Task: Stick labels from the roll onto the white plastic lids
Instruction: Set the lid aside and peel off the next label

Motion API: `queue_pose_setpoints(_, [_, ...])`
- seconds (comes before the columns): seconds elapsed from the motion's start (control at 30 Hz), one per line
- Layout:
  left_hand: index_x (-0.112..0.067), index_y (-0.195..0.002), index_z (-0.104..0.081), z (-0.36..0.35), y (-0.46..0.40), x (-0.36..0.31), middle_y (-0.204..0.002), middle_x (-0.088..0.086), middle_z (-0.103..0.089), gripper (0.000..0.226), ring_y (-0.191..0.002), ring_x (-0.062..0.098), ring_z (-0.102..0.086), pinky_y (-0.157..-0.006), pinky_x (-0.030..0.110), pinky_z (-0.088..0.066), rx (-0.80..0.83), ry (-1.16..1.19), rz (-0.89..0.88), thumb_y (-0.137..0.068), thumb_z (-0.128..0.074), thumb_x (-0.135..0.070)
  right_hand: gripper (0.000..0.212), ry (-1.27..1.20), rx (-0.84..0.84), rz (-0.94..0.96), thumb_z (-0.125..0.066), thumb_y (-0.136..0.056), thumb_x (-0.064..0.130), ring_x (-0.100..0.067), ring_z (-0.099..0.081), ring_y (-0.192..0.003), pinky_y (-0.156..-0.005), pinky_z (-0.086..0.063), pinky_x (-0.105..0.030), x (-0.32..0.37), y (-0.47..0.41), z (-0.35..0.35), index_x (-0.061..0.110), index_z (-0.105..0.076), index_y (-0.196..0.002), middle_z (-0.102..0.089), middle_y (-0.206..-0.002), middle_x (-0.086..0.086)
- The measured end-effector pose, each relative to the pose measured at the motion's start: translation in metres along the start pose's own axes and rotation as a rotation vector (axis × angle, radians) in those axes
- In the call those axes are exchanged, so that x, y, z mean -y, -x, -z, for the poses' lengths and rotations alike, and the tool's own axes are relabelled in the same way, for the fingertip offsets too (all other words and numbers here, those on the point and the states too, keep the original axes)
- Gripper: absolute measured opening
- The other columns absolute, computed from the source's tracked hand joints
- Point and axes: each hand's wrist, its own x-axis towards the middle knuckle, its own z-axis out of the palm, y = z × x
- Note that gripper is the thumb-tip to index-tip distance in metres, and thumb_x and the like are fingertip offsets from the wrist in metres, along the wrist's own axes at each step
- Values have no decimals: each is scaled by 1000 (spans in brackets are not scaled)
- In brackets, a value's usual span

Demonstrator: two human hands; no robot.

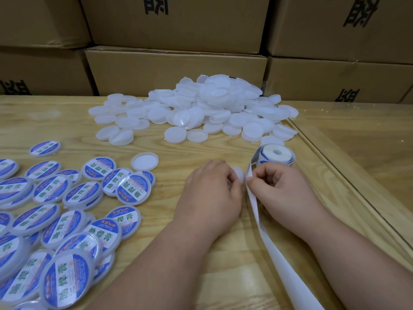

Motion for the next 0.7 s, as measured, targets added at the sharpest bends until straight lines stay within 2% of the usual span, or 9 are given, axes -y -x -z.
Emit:
queue_pose_setpoints(0.07, [-27, -84, -56, 4, -1, -1, -118, -17, -58, 18, -116, -4, -44, -83, 12, -25, -48, 145, 23, -98, -53, -36, 22, -4, 15, 21, -64, -90, 15, -5, -39, -49, -47, -34, -15, -1, 0, 0, 7, -60, -70, -47, -54, 7])
queue_pose_setpoints(0.13, [-27, -82, -53, 9, -1, -3, -105, -29, -56, 22, -106, -17, -47, -80, 9, -32, -62, 318, 65, -99, -49, -39, 21, -7, 43, 30, -63, -92, 14, -6, -41, -53, -49, -34, -13, -2, 0, 0, 7, -61, -72, -49, -57, 6])
queue_pose_setpoints(0.23, [-35, -81, -53, 13, 2, -6, -91, -20, -70, 19, -85, 0, -65, -79, 25, -52, -79, 570, 144, -91, -42, -46, 19, -32, 54, 18, -65, -91, 15, -5, -44, -54, -50, -36, -11, -4, 0, -1, 16, -65, -71, -53, -58, 10])
queue_pose_setpoints(0.3, [-42, -77, -49, 17, 2, -8, -87, -10, -71, 15, -74, 14, -65, -72, 40, -54, -87, 653, 146, -88, -41, -47, 20, -65, 49, 13, -67, -89, 14, -4, -47, -54, -51, -38, -11, -3, -1, -1, 21, -67, -71, -56, -59, 12])
queue_pose_setpoints(0.37, [-45, -81, -47, 18, 2, -8, -84, -4, -70, 14, -65, 13, -61, -65, 40, -53, -60, 693, 154, -81, -49, -59, 18, -109, 51, 10, -69, -88, 10, -5, -49, -56, -53, -40, -13, -2, -2, 0, 19, -68, -73, -58, -61, 11])
queue_pose_setpoints(0.4, [-46, -86, -48, 18, 1, -7, -83, -4, -69, 22, -62, 7, -60, -61, 33, -52, -30, 681, 165, -76, -56, -64, 15, -133, 58, 5, -69, -88, 8, -6, -50, -59, -56, -41, -16, -2, -2, 1, 17, -69, -75, -60, -62, 6])
queue_pose_setpoints(0.5, [-50, -102, -53, 16, 2, -5, -87, -16, -70, 31, -69, -1, -65, -58, 14, -48, 62, 605, 147, -79, -74, -53, 10, -188, 94, -9, -69, -90, 8, -14, -54, -68, -65, -42, -29, 1, -1, 2, 12, -71, -81, -64, -75, -22])
queue_pose_setpoints(0.63, [-48, -113, -58, 15, 0, -3, -95, -19, -71, 31, -85, -1, -69, -70, 14, -52, 76, 603, 140, -89, -74, -37, 22, -180, 95, -18, -67, -90, 5, -18, -53, -68, -65, -41, -32, 3, -1, 1, 22, -75, -79, -66, -74, -22])
queue_pose_setpoints(0.7, [-47, -114, -60, 14, 0, -2, -95, -18, -71, 30, -86, -2, -68, -74, 17, -52, 72, 596, 130, -90, -73, -34, 21, -189, 100, -20, -66, -90, 7, -22, -50, -68, -65, -38, -35, 5, 0, 0, 23, -76, -80, -66, -81, -30])
